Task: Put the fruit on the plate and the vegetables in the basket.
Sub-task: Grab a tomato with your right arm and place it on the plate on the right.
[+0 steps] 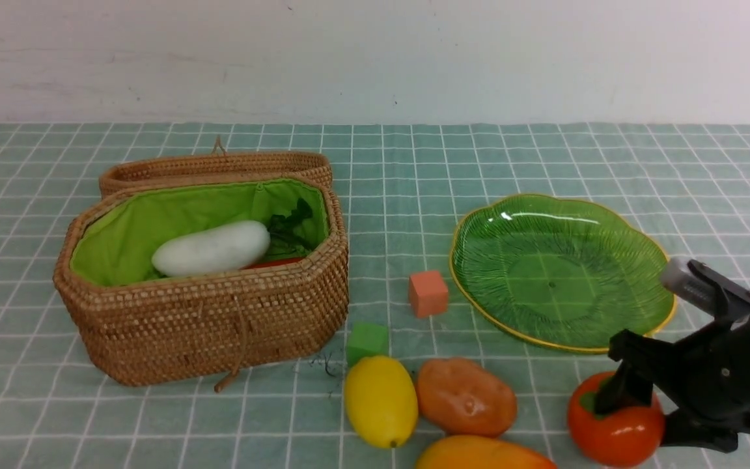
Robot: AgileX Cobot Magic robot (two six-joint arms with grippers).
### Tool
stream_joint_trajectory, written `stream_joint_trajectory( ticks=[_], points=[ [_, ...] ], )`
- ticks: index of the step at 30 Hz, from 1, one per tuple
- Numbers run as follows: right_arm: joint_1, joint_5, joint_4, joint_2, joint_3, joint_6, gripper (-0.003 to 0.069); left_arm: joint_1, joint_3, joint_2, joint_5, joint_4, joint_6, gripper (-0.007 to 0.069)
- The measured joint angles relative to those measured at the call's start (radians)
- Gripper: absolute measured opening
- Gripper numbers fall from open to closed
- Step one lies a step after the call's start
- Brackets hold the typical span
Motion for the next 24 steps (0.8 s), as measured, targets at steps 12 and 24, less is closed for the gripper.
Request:
stream_joint_trajectory(
  ticks=[12, 24],
  points=[
    [-0.002, 0.136, 0.176, -0.21, -0.064, -0.234, 0.0491, 0.0, 0.0, 0.0, 0.0, 0.0, 0.0, 0.0073],
    [-0.002, -0.045, 0.138, 0.033, -0.496, -0.198, 0.0491, 0.0, 0.0, 0.0, 0.0, 0.0, 0.0, 0.0085]
  ],
)
